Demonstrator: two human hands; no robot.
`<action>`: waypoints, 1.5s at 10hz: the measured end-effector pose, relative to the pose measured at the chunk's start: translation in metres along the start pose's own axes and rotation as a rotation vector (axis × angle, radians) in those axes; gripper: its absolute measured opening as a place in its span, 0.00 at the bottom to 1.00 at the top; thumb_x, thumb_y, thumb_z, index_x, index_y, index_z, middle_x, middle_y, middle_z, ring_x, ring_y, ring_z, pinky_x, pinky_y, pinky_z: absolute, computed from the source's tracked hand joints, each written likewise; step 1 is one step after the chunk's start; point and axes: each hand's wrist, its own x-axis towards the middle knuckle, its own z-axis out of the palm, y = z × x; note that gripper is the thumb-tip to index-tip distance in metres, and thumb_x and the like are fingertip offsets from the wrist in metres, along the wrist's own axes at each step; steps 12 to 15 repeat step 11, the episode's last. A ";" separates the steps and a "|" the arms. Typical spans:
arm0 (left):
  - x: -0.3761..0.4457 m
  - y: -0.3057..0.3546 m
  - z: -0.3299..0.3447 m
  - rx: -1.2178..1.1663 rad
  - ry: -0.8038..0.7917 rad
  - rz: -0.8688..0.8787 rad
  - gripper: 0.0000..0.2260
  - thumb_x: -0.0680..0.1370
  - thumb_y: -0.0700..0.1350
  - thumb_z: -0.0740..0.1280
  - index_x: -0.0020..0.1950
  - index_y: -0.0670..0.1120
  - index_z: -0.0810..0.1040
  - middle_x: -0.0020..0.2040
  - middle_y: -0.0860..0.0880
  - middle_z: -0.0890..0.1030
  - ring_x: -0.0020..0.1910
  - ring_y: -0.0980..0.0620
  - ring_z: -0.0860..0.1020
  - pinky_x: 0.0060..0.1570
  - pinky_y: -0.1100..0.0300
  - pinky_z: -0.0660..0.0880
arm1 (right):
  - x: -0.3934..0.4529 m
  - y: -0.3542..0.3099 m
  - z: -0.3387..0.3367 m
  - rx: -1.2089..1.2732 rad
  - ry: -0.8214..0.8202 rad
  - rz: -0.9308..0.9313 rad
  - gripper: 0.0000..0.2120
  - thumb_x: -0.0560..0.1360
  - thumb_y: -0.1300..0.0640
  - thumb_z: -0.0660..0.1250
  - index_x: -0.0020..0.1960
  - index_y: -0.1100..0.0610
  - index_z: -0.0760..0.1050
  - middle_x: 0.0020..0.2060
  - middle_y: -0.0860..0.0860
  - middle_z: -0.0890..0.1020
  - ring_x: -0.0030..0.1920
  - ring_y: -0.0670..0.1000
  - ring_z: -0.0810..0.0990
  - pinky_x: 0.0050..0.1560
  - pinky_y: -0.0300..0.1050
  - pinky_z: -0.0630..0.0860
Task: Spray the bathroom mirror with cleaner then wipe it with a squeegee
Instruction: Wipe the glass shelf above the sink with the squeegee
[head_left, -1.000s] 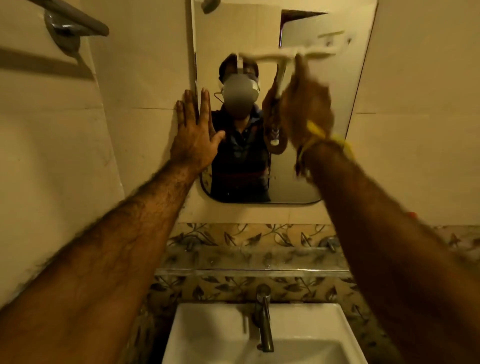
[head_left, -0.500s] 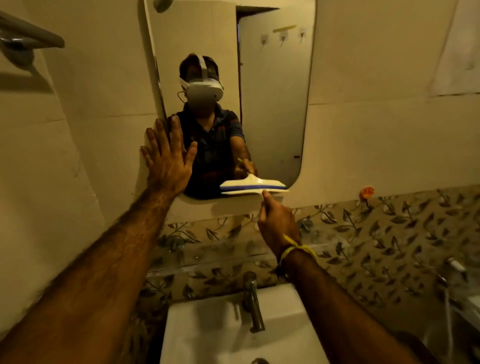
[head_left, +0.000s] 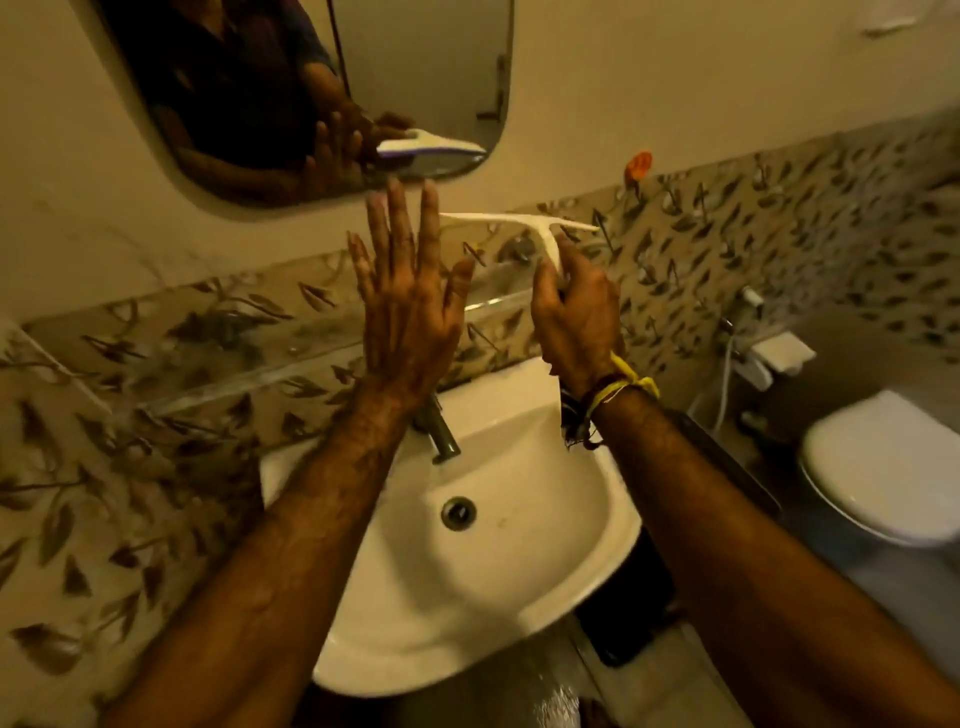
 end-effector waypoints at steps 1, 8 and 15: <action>-0.024 0.029 0.042 -0.134 -0.088 -0.040 0.28 0.85 0.56 0.51 0.83 0.44 0.53 0.82 0.40 0.52 0.82 0.40 0.47 0.79 0.39 0.45 | -0.003 0.036 -0.029 -0.036 0.039 0.093 0.11 0.79 0.53 0.61 0.57 0.56 0.76 0.40 0.51 0.82 0.38 0.51 0.80 0.39 0.50 0.80; -0.167 0.176 0.339 0.138 -0.861 -0.644 0.48 0.78 0.57 0.66 0.81 0.37 0.38 0.82 0.38 0.43 0.81 0.39 0.43 0.79 0.43 0.50 | -0.001 0.379 -0.160 -0.266 -0.009 0.823 0.14 0.76 0.47 0.60 0.54 0.49 0.80 0.38 0.54 0.84 0.38 0.60 0.84 0.39 0.59 0.82; -0.168 0.176 0.346 0.156 -0.755 -0.664 0.43 0.78 0.51 0.65 0.82 0.40 0.40 0.83 0.40 0.46 0.82 0.40 0.45 0.80 0.44 0.49 | 0.043 0.460 -0.092 -0.258 -0.318 1.057 0.18 0.79 0.52 0.58 0.63 0.61 0.74 0.56 0.65 0.80 0.56 0.66 0.79 0.56 0.61 0.77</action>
